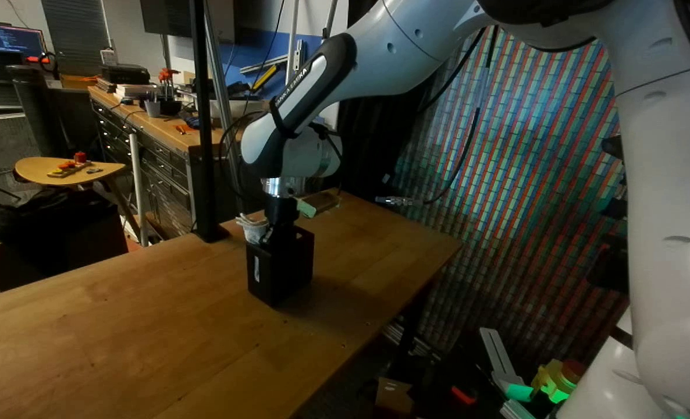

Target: Put the white towel in the black box

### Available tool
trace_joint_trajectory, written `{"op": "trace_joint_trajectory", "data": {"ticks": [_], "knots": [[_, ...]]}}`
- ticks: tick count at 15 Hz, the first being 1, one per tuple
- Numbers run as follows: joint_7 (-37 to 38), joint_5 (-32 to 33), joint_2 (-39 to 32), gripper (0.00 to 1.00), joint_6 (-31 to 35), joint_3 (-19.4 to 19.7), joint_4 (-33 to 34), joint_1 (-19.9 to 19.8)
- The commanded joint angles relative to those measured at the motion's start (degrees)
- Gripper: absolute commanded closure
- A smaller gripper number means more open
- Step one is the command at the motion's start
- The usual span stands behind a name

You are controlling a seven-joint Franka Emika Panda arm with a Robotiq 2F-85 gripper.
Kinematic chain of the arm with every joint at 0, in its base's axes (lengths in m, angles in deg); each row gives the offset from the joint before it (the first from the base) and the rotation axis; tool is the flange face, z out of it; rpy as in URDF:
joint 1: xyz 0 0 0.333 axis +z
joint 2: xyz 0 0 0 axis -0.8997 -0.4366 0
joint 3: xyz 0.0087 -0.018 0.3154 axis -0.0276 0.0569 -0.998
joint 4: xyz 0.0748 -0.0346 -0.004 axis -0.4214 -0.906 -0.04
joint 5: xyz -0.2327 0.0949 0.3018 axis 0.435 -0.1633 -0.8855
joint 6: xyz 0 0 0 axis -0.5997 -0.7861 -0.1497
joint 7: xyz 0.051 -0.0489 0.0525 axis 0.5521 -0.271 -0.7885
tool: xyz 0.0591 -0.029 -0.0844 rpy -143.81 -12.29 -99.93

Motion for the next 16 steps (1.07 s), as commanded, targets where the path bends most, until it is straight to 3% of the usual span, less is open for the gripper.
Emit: {"op": "trace_joint_trajectory", "data": {"ticks": [1,10,16], "knots": [[0.99,2.12,4.23,1.0,-2.53,0.88,0.41,0.77],[1.6,8.81,10.75,0.99,-10.15,2.52,6.15,3.03],[-11.43,4.57,10.67,0.97,-9.54,-0.15,10.07,2.27]]}}
